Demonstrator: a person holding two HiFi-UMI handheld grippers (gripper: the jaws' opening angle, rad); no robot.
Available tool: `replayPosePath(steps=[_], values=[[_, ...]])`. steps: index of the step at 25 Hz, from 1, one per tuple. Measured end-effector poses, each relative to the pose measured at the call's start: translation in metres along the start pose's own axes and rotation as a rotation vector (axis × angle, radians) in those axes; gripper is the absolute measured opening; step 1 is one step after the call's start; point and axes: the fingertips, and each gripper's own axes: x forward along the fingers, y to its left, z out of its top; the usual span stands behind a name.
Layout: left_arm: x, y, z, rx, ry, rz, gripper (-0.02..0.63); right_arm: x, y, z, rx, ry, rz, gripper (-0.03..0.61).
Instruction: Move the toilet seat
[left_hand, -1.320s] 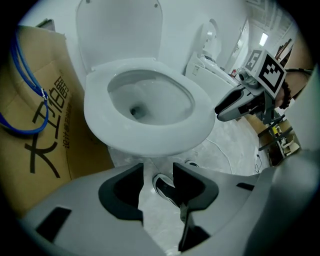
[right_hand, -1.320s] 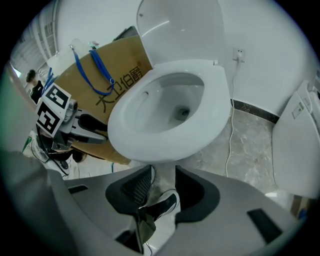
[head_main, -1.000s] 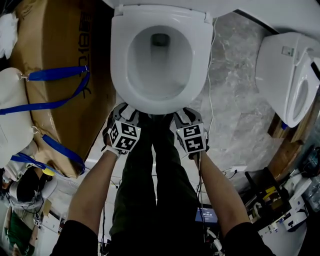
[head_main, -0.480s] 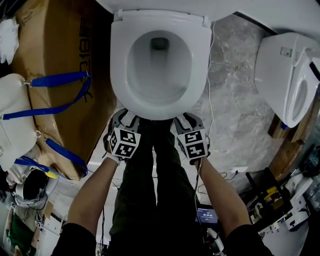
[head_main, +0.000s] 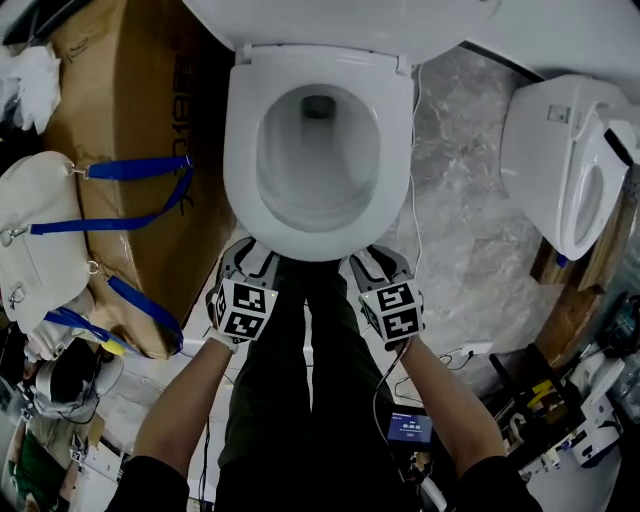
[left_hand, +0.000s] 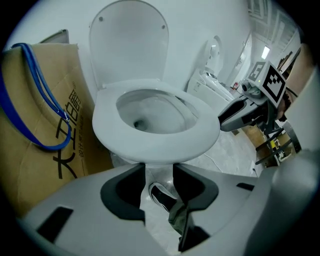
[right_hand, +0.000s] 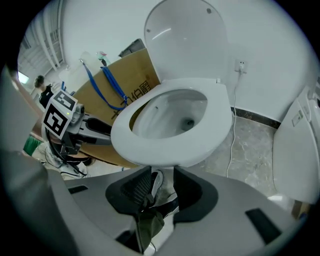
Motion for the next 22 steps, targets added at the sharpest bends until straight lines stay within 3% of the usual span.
replayPosePath(steps=[6,12,17,22], values=[[-0.036,-0.004,0.023,-0.032,-0.06,0.004,0.175,-0.038,0.012,0.022,0.024,-0.056,0.035,0.147],[-0.092,0.001,0.071,-0.036,-0.171,0.027,0.176,-0.091,0.022,0.062,0.037,-0.149,0.073,0.147],[-0.127,0.006,0.118,0.026,-0.26,0.043,0.176,-0.134,0.019,0.103,0.032,-0.273,0.057,0.147],[-0.154,0.01,0.152,0.013,-0.325,0.07,0.175,-0.162,0.017,0.136,0.055,-0.369,0.023,0.147]])
